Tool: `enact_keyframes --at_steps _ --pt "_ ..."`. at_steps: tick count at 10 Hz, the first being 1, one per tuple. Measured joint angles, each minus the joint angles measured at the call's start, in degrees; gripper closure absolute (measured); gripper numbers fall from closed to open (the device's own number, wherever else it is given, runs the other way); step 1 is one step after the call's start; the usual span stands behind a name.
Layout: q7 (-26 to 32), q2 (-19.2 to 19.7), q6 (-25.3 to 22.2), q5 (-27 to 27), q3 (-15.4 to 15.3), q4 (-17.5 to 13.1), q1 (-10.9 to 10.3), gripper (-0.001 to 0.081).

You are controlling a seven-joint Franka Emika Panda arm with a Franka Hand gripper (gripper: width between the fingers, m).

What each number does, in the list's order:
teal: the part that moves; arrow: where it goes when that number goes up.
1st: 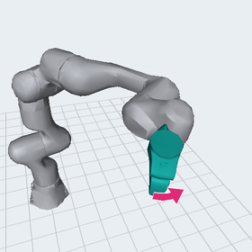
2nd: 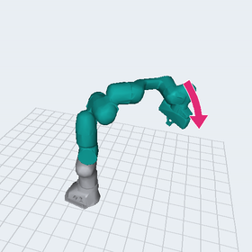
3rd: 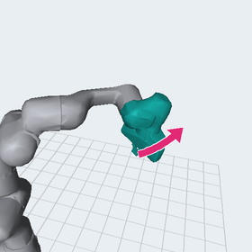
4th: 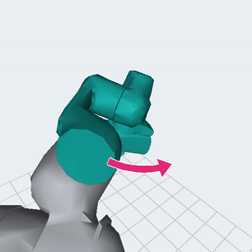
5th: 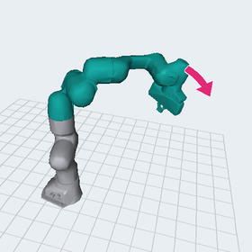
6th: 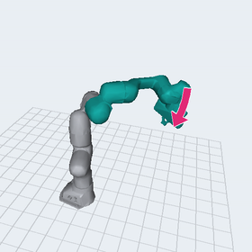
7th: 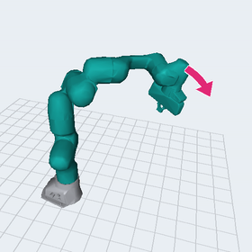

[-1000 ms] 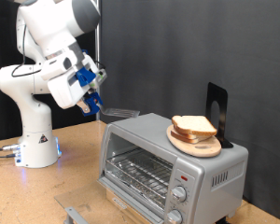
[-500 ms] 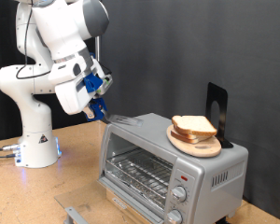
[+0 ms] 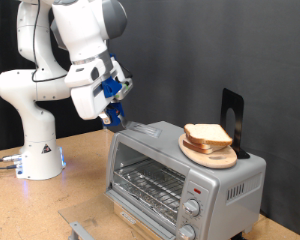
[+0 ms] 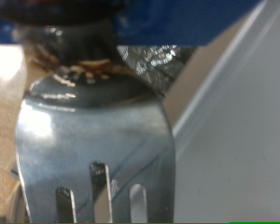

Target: Make a piece of toast with the oven

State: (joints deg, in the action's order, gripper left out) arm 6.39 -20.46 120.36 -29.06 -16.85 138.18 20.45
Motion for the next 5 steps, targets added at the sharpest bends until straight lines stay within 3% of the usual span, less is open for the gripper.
enact_keyframes --at_steps 5 --pt "-4.92 2.67 4.36 -0.27 -4.27 -1.36 -0.03 0.0415"
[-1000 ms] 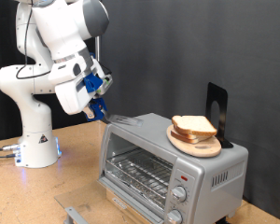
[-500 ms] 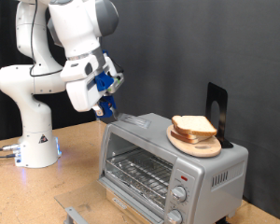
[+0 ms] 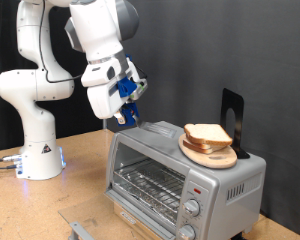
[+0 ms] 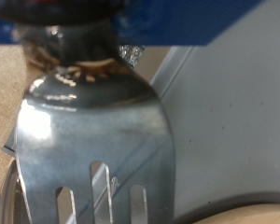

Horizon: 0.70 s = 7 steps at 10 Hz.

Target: Make a piece of toast with the oven

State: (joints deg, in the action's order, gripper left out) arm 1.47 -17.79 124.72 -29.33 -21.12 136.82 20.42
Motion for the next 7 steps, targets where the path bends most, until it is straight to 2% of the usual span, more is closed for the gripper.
enact_keyframes --at_steps 7 --pt "-1.35 2.98 1.97 -0.61 -1.48 -1.75 0.01 0.0415"
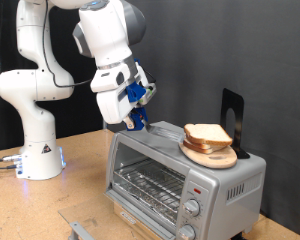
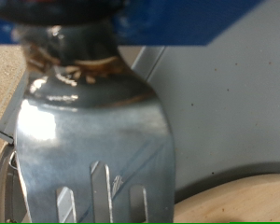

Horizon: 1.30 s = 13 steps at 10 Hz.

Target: Make a piece of toast with the oven

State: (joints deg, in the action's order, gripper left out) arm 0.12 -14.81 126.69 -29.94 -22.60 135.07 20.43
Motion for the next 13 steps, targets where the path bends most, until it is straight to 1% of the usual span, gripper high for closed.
enact_keyframes --at_steps 6,9,13 --pt "0.39 0.17 -0.57 -0.41 -0.39 -0.44 -0.01 0.0414" --pt "1.42 0.21 -1.6 0.35 -0.61 0.13 0.0 0.0414" --pt "2.06 0.2 -1.68 -0.18 -0.71 0.59 -0.08 0.0414"
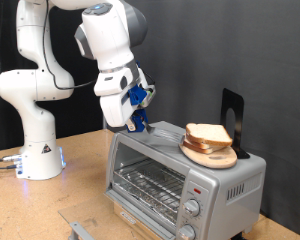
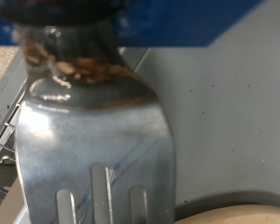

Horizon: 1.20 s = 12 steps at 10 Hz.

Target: Make a piece of toast with the oven

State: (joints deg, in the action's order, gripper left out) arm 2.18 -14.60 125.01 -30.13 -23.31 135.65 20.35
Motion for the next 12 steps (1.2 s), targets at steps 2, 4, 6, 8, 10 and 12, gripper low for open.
enact_keyframes --at_steps 2,4,6,8,10,12 --pt "0.87 -0.06 -0.19 -0.44 0.0 0.0 -0.1 0.0414" --pt "1.72 -0.35 -1.08 -0.71 0.02 0.0 -0.1 0.0414" --pt "1.94 -0.7 -1.52 -0.72 0.04 0.07 -0.1 0.0414" --pt "2.04 -0.89 -1.81 -1.25 0.19 0.06 -0.1 0.0414" --pt "2.05 -1.03 -1.83 -2.23 0.23 -0.08 -0.1 0.0414" --pt "2.05 -1.14 -1.87 -2.72 0.23 -0.24 -0.1 0.0414"
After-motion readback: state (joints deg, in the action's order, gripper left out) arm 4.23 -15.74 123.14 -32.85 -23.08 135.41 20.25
